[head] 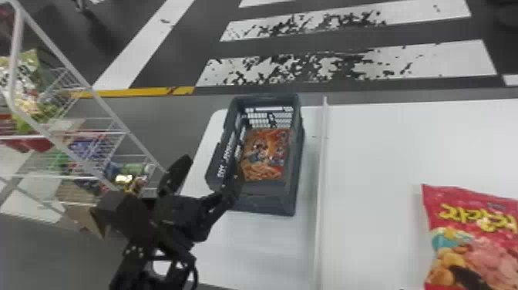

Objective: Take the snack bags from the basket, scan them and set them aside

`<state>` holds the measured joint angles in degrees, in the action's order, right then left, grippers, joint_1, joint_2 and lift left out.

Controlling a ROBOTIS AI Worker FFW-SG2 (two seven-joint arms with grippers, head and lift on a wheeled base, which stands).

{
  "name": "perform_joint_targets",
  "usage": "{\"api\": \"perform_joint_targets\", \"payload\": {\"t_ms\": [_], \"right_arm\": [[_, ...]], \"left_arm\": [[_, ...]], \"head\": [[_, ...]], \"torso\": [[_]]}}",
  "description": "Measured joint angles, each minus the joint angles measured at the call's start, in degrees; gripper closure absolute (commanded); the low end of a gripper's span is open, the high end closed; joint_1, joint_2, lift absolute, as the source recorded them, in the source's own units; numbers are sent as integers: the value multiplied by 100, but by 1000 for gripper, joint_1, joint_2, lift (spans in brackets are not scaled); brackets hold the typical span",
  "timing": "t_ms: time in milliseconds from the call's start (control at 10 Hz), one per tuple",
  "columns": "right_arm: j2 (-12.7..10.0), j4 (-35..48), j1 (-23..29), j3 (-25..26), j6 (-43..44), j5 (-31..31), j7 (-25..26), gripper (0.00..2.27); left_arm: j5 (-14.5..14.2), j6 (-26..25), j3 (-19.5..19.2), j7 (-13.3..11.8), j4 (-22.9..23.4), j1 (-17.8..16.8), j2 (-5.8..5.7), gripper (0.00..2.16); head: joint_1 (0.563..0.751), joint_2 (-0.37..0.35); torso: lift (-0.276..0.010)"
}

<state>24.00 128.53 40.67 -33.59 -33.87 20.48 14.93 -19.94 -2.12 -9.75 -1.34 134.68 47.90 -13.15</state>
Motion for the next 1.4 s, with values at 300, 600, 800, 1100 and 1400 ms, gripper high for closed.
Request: {"api": "perform_joint_targets", "payload": {"t_ms": [300,600,800,1100,1400], "right_arm": [[-8,-450,-403,-373,-188,183,343,174],[-20,-967,-749,-573,-300,394,942,174],[-41,-1148,-923,-694,-763,547,1278,174],[-5,-1182,-929,-912,-961,807,1275,174],[-26,-1375,-1111,-1008,-985,850,1275,178]], "left_arm": [[-28,-28,52,-61,-27,-13,6,66],[-133,-69,96,-213,-104,-75,0,66],[-182,-98,110,-268,-169,-144,-8,66],[-254,-120,122,-318,-144,-158,-38,66],[-261,-180,179,-353,-143,-176,-57,66]], "head": [[695,350],[695,305],[695,255],[695,253],[695,252]], "torso": [[-75],[-75],[-75],[-75],[-75]]}}
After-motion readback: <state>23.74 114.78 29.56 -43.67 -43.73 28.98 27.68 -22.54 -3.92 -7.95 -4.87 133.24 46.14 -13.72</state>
